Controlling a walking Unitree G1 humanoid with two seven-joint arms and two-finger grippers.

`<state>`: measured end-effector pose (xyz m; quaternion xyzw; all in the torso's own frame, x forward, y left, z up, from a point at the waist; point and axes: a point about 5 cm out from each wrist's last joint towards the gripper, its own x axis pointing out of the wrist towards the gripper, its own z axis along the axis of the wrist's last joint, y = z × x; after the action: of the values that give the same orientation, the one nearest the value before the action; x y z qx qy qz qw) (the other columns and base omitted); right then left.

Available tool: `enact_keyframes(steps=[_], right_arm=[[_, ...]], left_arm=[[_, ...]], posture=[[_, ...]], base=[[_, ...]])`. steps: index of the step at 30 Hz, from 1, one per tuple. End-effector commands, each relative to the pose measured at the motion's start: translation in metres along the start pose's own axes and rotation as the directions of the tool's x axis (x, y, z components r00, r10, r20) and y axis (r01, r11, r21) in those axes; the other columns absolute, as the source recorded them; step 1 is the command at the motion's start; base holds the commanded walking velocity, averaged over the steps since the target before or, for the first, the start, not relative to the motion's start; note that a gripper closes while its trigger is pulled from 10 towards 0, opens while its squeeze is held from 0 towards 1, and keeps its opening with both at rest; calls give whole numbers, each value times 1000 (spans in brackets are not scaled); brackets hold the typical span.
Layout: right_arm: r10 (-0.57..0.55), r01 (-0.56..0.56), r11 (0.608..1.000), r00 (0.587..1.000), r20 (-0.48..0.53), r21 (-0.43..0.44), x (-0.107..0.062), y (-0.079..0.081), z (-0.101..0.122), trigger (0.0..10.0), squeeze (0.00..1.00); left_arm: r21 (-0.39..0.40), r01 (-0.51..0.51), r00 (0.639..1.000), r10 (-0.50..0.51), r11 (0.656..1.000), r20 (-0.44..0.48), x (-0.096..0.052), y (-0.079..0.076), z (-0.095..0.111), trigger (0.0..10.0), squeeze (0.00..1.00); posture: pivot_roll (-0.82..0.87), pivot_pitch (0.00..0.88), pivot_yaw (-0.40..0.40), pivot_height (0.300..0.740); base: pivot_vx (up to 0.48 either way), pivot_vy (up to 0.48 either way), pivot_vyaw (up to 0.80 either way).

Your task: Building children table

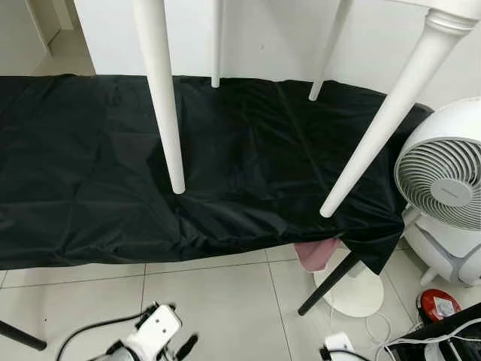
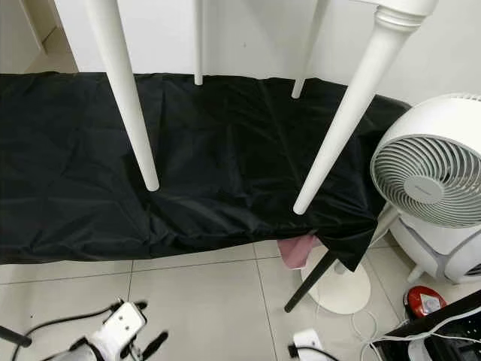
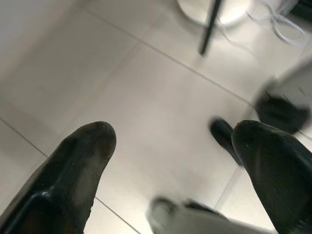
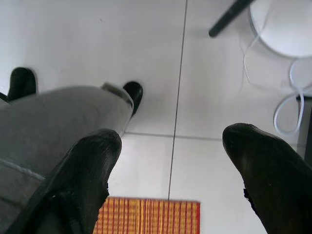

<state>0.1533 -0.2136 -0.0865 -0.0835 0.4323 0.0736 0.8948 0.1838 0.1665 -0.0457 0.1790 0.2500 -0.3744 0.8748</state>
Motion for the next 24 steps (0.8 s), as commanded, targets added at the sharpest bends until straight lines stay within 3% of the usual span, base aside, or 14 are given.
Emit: enact_keyframes(steps=[1, 2, 3, 4, 5, 9, 10, 12, 13, 17, 19, 24], right_arm=[[-16, 16, 999, 1000, -20, 30, -1, -2, -4, 10000, 0], [-24, 26, 997, 999, -26, 74, -1, 0, -6, 10000, 0], [-24, 26, 997, 999, -26, 74, -1, 0, -6, 10000, 0], [-27, 30, 995, 999, -30, 97, -1, 1, -6, 10000, 0], [-27, 30, 995, 999, -30, 97, -1, 1, -6, 10000, 0], [-40, 45, 993, 998, -45, 114, 0, 2, -7, 10000, 0], [-53, 59, 993, 997, -62, 102, 1, 3, -8, 10000, 0], [-53, 59, 993, 997, -62, 102, 1, 3, -8, 10000, 0], [-63, 70, 995, 995, -82, 77, 1, 4, -10, 10000, 0], [-77, 80, 996, 991, -109, 27, 1, 6, -12, 10000, 0], [-70, 70, 998, 991, -115, -5, 1, 9, -12, 10000, 0], [-58, 62, 998, 993, -106, 32, 2, 12, -10, 10000, 0]], left_arm=[[-34, -39, 998, 37, 999, -57, -1, -1, -9, 10000, 0], [-177, -113, 984, 85, 978, -156, 2, -3, -24, 10000, 0], [-177, -113, 984, 85, 978, -156, 2, -3, -24, 10000, 0], [-252, -173, 969, 119, 952, -216, 1, -3, -33, 10000, 0], [-252, -173, 969, 119, 952, -216, 1, -3, -33, 10000, 0], [-337, -288, 930, 178, 896, -322, -2, -3, -46, 10000, 0], [-321, -355, 887, 207, 878, -413, -4, -4, -53, 10000, 0], [-321, -355, 887, 207, 878, -413, -4, -4, -53, 10000, 0], [-279, -376, 860, 220, 884, -461, -2, -5, -55, 10000, 0], [-252, -392, 840, 233, 885, -490, 0, -4, -54, 10000, 0], [-250, -374, 846, 219, 893, -486, 6, -8, -49, 10000, 0], [-239, -313, 870, 176, 919, -460, 15, -16, -43, 10000, 0]], posture=[[155, 103, -50, 740], [140, 99, -42, 740], [140, 99, -42, 740], [127, 94, -34, 740], [127, 94, -34, 740], [111, 86, -26, 740], [106, 84, -28, 740], [106, 84, -28, 740], [97, 77, -26, 740], [96, 71, -26, 740], [96, 62, -27, 740], [93, 53, -26, 740]], base=[[0, 0, 0], [0, 0, 0], [0, 0, 0], [0, 0, 0], [0, 0, 0], [0, 0, 0], [0, 0, 0], [0, 0, 0], [0, 0, 0], [0, 0, 0], [0, 0, 0], [0, 0, 0]])
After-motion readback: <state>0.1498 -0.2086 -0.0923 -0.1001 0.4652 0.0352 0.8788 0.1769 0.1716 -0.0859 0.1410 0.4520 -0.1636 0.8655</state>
